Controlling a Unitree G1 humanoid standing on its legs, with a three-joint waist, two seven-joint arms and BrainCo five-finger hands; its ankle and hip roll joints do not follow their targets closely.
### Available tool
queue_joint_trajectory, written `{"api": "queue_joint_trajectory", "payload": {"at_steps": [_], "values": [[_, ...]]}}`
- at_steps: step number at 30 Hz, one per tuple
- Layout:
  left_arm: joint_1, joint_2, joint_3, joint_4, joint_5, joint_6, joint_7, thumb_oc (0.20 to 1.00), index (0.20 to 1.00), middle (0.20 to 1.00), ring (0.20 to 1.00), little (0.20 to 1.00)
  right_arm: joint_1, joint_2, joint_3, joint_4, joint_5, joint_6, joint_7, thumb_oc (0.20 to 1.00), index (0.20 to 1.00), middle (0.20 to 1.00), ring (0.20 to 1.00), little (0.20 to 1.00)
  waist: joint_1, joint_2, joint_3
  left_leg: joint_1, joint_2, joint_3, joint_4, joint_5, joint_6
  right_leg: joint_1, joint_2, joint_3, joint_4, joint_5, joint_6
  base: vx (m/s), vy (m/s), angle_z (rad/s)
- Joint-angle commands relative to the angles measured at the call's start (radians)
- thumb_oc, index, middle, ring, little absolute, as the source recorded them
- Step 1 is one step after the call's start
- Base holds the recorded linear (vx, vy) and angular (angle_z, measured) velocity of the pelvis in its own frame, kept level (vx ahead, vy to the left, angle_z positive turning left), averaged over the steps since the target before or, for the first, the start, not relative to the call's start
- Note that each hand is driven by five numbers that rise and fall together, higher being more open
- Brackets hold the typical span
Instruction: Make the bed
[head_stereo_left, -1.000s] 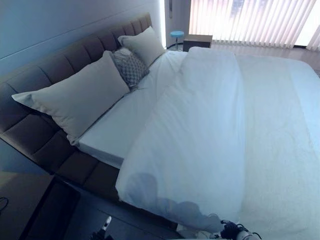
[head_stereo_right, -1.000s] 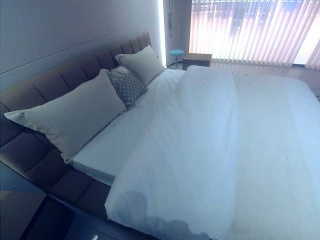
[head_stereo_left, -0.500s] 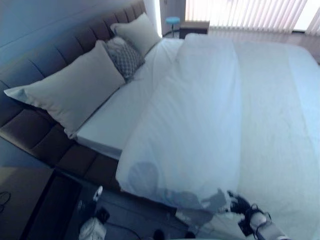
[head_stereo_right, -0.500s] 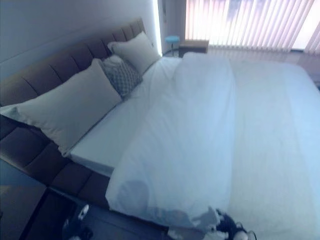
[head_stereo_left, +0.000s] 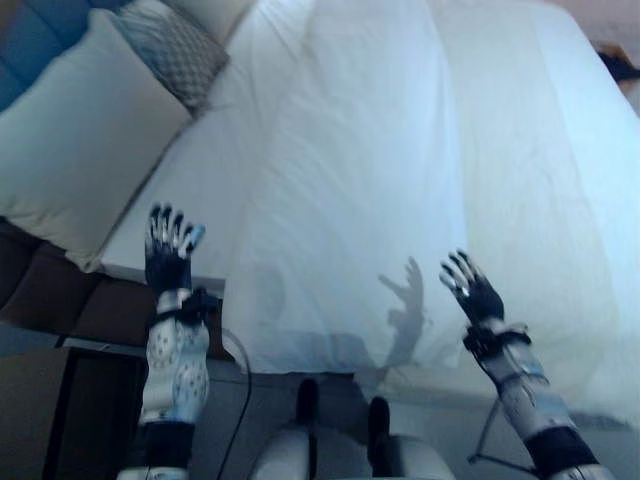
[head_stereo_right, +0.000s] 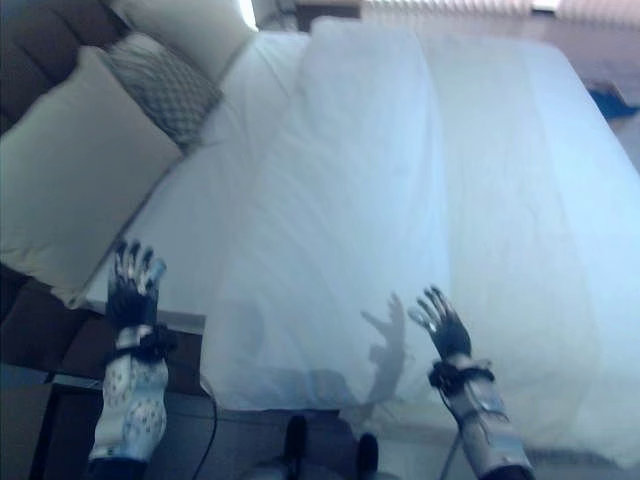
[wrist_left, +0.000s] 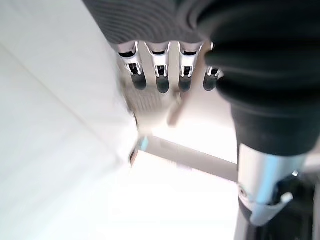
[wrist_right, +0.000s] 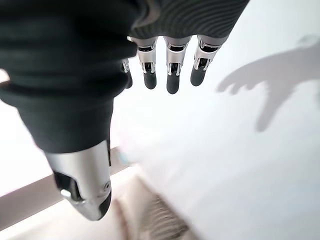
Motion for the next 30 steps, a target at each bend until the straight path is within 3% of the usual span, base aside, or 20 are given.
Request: {"api": "queue_joint_trajectory", "payload": {"at_steps": [1, 3, 6, 8, 10, 14, 21, 24, 25, 27, 29, 30], "values": [[-0.058, 0.067, -0.067, -0.054, -0.071, -0.056, -0.063, 1.000, 1.000, 1.000, 1.000, 1.000, -0.174, 0.016, 0.048, -0.039, 0.024, -0.104, -0.056, 1.000, 1.000, 1.000, 1.000, 1.000, 0.009, -0.015, 0.029, -0.048, 0.018, 0.010, 0.066, -0.077, -0.027, 0.002, -0.048, 0.000, 0.113, -0.001, 0.071, -0.07, 0.203, -0.61], [-0.134, 0.080, -0.125, -0.013, -0.155, -0.039, -0.098, 1.000, 1.000, 1.000, 1.000, 1.000, -0.270, 0.024, 0.083, -0.022, 0.064, -0.106, -0.075, 1.000, 1.000, 1.000, 1.000, 1.000, 0.014, -0.011, 0.053, -0.071, 0.015, 0.030, 0.070, -0.083, -0.023, -0.010, -0.068, -0.045, 0.076, 0.001, 0.060, -0.06, 0.146, -0.26], [-0.272, 0.115, -0.227, 0.072, -0.308, -0.008, -0.152, 1.000, 1.000, 1.000, 1.000, 1.000, -0.458, 0.004, 0.156, 0.055, 0.158, -0.104, -0.083, 1.000, 1.000, 1.000, 1.000, 1.000, 0.025, -0.018, 0.090, -0.132, 0.015, 0.062, 0.063, -0.078, -0.036, -0.051, -0.072, -0.113, -0.108, 0.061, 0.062, -0.09, 0.070, -0.45], [-0.384, 0.123, -0.302, 0.165, -0.408, 0.014, -0.179, 1.000, 1.000, 1.000, 1.000, 1.000, -0.554, 0.010, 0.205, 0.107, 0.211, -0.114, -0.087, 1.000, 1.000, 1.000, 1.000, 1.000, 0.009, -0.032, 0.119, -0.170, -0.003, 0.065, 0.066, -0.075, -0.039, -0.111, -0.023, -0.097, -0.184, 0.104, 0.069, 0.01, -0.016, -0.35], [-0.470, 0.088, -0.342, 0.186, -0.509, 0.053, -0.203, 1.000, 1.000, 1.000, 1.000, 1.000, -0.639, 0.013, 0.233, 0.103, 0.263, -0.117, -0.096, 1.000, 1.000, 1.000, 1.000, 1.000, 0.002, -0.032, 0.136, -0.238, -0.011, 0.049, 0.086, -0.058, -0.046, -0.120, -0.024, -0.063, -0.225, 0.128, 0.073, 0.00, 0.039, 0.12], [-0.545, 0.046, -0.344, 0.267, -0.565, 0.062, -0.188, 1.000, 1.000, 1.000, 1.000, 1.000, -0.743, 0.031, 0.253, 0.163, 0.276, -0.125, -0.120, 1.000, 1.000, 1.000, 1.000, 1.000, -0.006, -0.038, 0.145, -0.317, -0.009, 0.046, 0.090, -0.053, -0.056, -0.194, -0.014, -0.063, -0.248, 0.161, 0.078, 0.03, -0.016, 0.17], [-0.674, 0.044, -0.339, 0.434, -0.560, 0.047, -0.111, 1.000, 1.000, 1.000, 1.000, 1.000, -0.874, 0.023, 0.281, 0.304, 0.304, -0.126, -0.188, 1.000, 1.000, 1.000, 1.000, 1.000, -0.022, -0.047, 0.145, -0.483, -0.006, 0.019, 0.111, -0.034, -0.073, -0.336, -0.008, -0.073, -0.254, 0.175, 0.061, 0.01, -0.075, 0.02], [-0.743, 0.061, -0.329, 0.575, -0.494, 0.036, -0.021, 1.000, 1.000, 1.000, 1.000, 1.000, -0.936, 0.030, 0.280, 0.452, 0.327, -0.123, -0.264, 1.000, 1.000, 1.000, 1.000, 1.000, -0.025, -0.045, 0.145, -0.556, -0.001, 0.011, 0.092, -0.012, -0.090, -0.414, -0.004, -0.090, -0.253, 0.180, 0.058, 0.05, -0.095, 0.14], [-0.761, 0.074, -0.327, 0.640, -0.458, 0.040, 0.023, 1.000, 1.000, 1.000, 1.000, 1.000, -0.949, 0.030, 0.279, 0.515, 0.320, -0.109, -0.296, 1.000, 1.000, 1.000, 1.000, 1.000, -0.027, -0.045, 0.145, -0.568, 0.003, -0.003, 0.089, -0.030, -0.100, -0.429, 0.001, -0.090, -0.249, 0.165, 0.064, 0.07, -0.070, 0.13], [-0.768, 0.075, -0.327, 0.641, -0.456, 0.039, 0.025, 1.000, 1.000, 1.000, 1.000, 1.000, -0.956, 0.029, 0.278, 0.518, 0.320, -0.109, -0.296, 1.000, 1.000, 1.000, 1.000, 1.000, -0.030, -0.047, 0.145, -0.591, 0.000, 0.005, 0.091, -0.007, -0.096, -0.450, -0.004, -0.098, -0.249, 0.184, 0.058, -0.01, -0.032, 0.11], [-0.765, 0.082, -0.304, 0.747, -0.396, 0.052, 0.101, 1.000, 1.000, 1.000, 1.000, 1.000, -0.947, 0.037, 0.272, 0.623, 0.281, -0.088, -0.361, 1.000, 1.000, 1.000, 1.000, 1.000, -0.036, -0.048, 0.145, -0.611, 0.004, -0.006, 0.092, -0.028, -0.105, -0.469, 0.002, -0.098, -0.250, 0.172, 0.064, 0.04, -0.047, 0.10], [-0.765, 0.076, -0.298, 0.770, -0.393, 0.053, 0.120, 1.000, 1.000, 1.000, 1.000, 1.000, -0.946, 0.042, 0.272, 0.640, 0.262, -0.078, -0.372, 1.000, 1.000, 1.000, 1.000, 1.000, -0.039, -0.051, 0.145, -0.636, 0.001, 0.002, 0.093, -0.006, -0.101, -0.490, -0.002, -0.107, -0.252, 0.191, 0.058, 0.09, -0.034, 0.11]]}}
